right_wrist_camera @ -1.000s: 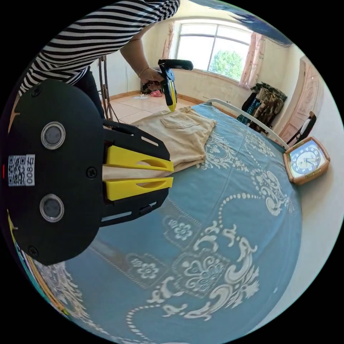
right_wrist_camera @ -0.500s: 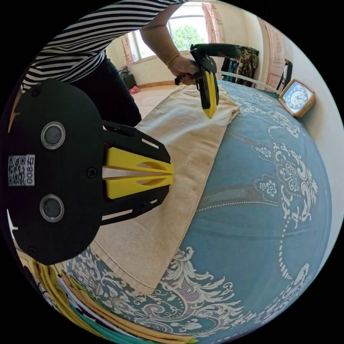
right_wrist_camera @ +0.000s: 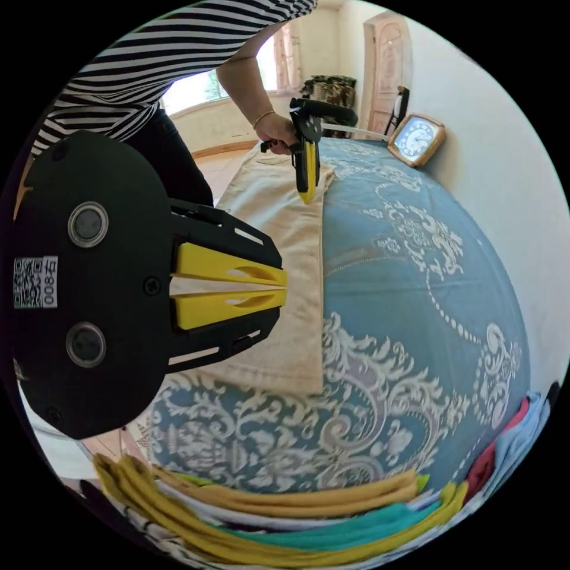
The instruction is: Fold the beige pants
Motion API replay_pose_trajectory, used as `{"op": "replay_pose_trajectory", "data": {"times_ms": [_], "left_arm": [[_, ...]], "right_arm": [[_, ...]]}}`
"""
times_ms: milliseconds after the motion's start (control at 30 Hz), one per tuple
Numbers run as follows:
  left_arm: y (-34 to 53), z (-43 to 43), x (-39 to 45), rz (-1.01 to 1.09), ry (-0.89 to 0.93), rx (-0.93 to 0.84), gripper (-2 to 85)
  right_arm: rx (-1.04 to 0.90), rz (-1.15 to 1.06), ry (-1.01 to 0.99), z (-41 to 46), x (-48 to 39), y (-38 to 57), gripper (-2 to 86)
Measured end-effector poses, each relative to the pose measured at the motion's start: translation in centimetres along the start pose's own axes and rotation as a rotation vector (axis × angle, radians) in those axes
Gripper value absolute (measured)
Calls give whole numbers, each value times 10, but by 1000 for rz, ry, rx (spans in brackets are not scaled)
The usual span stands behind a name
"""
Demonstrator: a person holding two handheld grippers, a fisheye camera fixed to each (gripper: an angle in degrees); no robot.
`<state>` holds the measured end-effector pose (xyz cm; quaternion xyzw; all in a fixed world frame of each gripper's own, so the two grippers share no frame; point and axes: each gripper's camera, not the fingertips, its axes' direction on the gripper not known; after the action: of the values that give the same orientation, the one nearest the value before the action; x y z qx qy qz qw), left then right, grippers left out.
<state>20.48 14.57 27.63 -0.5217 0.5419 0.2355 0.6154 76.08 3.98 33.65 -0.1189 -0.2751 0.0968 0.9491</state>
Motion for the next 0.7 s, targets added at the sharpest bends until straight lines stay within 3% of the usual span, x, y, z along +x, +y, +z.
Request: {"op": "replay_pose_trajectory", "data": {"times_ms": [133,333,500,700], "left_arm": [[-34,0,27,174,170,59,26],[-137,34,83,532,286,54,83],[-203,57,121,728,296,-4,99],[-230,75,143,828,200,-80,87]], "right_arm": [[-5,179,69,-24,53,46,59],[-57,291,55,-22,88,91,78],[-26,364,75,-28,109,123,83],[20,503,-72,-24,146,167,94]]}}
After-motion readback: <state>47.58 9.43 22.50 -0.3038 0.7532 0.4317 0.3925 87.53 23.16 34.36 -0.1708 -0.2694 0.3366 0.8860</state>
